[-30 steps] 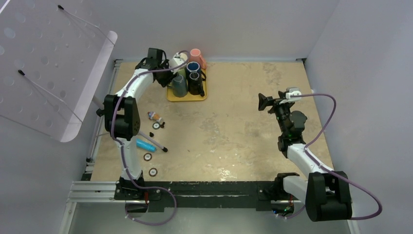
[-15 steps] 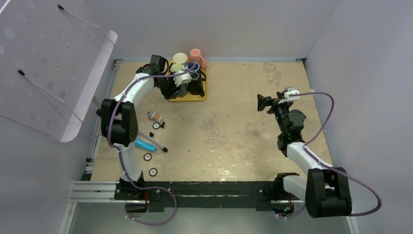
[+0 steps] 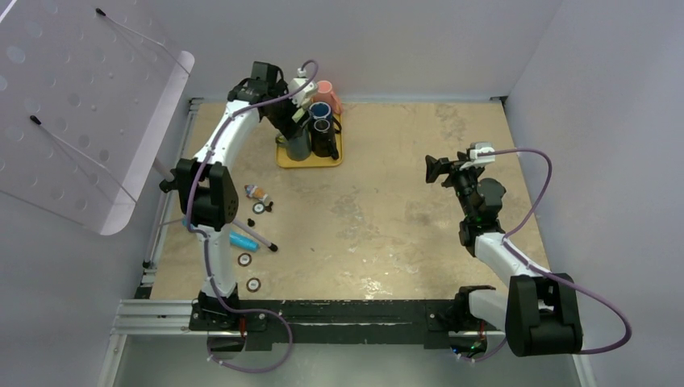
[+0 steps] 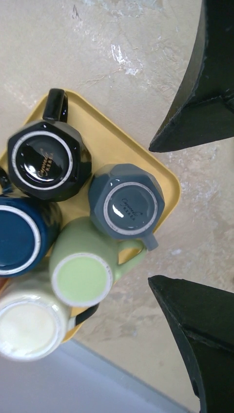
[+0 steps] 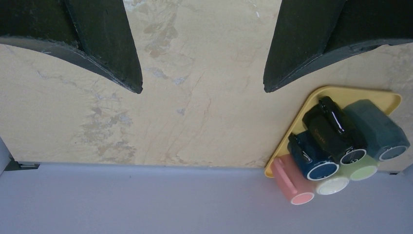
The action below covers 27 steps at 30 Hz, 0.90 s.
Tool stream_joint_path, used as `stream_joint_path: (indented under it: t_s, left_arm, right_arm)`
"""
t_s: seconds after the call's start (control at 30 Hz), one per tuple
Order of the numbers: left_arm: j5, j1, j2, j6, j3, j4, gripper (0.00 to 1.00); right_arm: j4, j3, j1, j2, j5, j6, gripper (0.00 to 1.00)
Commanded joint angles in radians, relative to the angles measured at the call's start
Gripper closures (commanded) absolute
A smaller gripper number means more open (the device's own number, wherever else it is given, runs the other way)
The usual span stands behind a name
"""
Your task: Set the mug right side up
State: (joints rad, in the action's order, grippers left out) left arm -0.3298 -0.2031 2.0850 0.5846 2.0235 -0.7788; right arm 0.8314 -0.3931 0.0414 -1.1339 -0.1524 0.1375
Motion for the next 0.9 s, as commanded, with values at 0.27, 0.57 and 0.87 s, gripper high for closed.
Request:
stream_joint_path:
  t_s: [0.27, 0.57, 0.87]
  left_arm:
    - [0.123, -0.046, 0.171, -0.094, 0.120, -0.066, 0.00]
    - [0.152, -0.071, 0.234, -0.087, 0.152, -0.074, 0.10]
    - [0.161, -0.071, 0.271, -0.075, 0.176, -0.069, 0.10]
  right_arm:
    - [0.012, -0.047, 0.004, -0.003, -0.001, 0.012, 0.02]
    - [0.003, -0.053, 0.003, -0.009, 0.000, 0.013, 0.02]
    - [0.003, -0.053, 0.003, -0.008, -0.003, 0.013, 0.02]
